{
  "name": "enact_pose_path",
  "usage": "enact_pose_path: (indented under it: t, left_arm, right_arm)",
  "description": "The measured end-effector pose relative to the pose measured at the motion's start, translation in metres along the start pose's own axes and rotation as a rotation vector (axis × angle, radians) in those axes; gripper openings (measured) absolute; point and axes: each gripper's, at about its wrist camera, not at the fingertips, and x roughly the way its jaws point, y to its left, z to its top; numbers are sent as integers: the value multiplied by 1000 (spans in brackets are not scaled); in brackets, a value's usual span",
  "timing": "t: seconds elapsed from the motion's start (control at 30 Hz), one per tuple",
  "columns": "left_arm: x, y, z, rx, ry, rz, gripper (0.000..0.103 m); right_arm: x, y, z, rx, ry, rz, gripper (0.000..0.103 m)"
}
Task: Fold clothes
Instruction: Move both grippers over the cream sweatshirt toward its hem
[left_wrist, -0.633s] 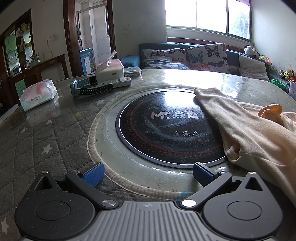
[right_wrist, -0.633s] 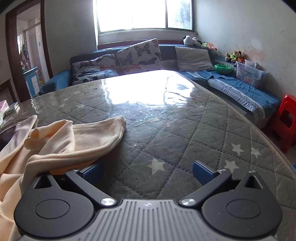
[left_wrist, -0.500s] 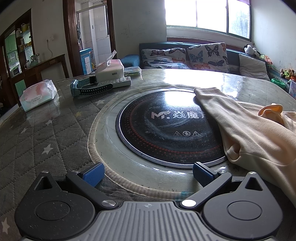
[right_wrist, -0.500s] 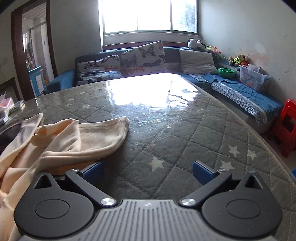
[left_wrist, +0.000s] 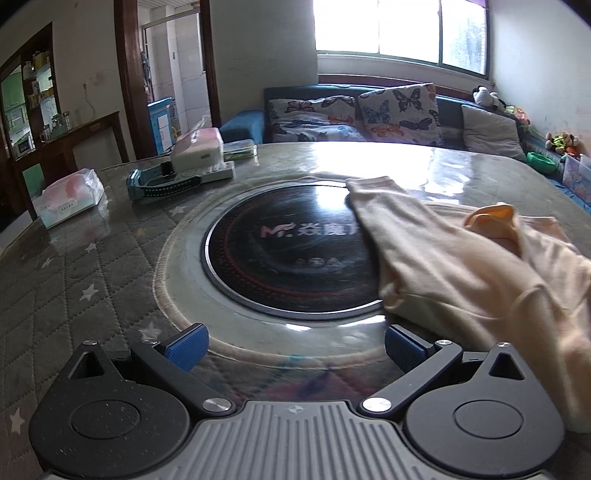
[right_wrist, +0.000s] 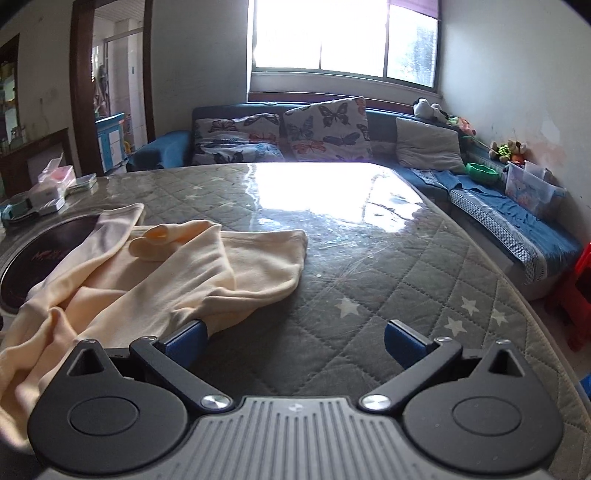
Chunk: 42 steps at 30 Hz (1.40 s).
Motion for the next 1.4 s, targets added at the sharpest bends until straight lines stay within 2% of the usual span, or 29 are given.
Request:
enact_pose_path:
  t: [0.4,0.63,1.4]
  left_arm:
    - [-28,-37,-5,76,-6,-46,103]
    - [-42,-50,-9,103,-20,-69,103]
    - [-63,-64,-25,132,-16,-97,103]
  right_arm:
    - [-34,29,-17,-110,-19,81,103]
    - [-47,31,-21,-117,-13,109,103]
    - [-61,39,-36,-99,41,123,103]
